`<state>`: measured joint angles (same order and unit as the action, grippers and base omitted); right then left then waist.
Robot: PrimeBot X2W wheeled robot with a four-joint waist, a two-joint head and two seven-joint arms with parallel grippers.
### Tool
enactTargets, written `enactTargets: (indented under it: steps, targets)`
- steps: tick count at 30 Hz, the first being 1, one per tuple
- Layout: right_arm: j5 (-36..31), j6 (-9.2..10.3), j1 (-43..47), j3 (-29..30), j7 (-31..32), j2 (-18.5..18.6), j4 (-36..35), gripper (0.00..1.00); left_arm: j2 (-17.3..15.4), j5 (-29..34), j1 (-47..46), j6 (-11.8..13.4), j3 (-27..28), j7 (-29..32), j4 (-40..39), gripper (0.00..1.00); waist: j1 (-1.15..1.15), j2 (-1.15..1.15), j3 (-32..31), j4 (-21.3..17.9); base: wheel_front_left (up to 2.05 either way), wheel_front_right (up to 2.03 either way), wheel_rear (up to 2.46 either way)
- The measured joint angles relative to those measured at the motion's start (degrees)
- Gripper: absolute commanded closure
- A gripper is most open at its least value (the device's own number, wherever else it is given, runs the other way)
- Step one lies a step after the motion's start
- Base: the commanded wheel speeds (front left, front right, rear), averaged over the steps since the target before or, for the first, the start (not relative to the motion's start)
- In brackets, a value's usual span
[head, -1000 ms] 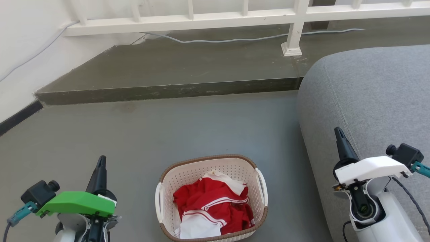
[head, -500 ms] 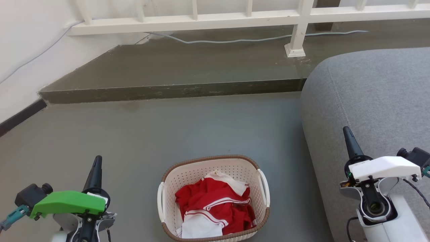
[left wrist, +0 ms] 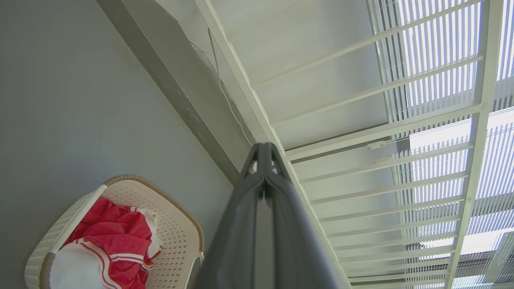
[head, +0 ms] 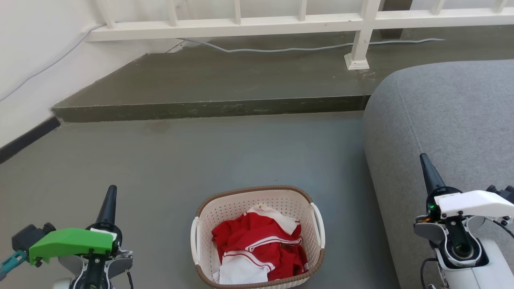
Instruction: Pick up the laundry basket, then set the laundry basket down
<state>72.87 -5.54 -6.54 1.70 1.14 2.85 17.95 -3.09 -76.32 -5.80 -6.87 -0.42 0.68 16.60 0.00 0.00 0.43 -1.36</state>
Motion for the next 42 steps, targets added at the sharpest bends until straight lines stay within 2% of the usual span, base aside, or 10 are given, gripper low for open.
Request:
enactTargets:
  steps: [28,42]
  targets:
    - [18.58,-1.01,1.19,6.03,5.05,-0.56,-1.46,1.0,0.65,-15.42,0.05,-0.13,4.54,5.34,-0.48,1.0,0.0,0.0,-0.27,1.37,0.0,0.0,0.0]
    - [18.75,-1.02,1.21,6.15,5.05,-0.58,-1.53,1.0,0.71,-15.53,0.07,-0.15,4.61,5.34,-0.53,1.0,0.0,0.0,-0.27,1.37,0.0,0.0,0.0]
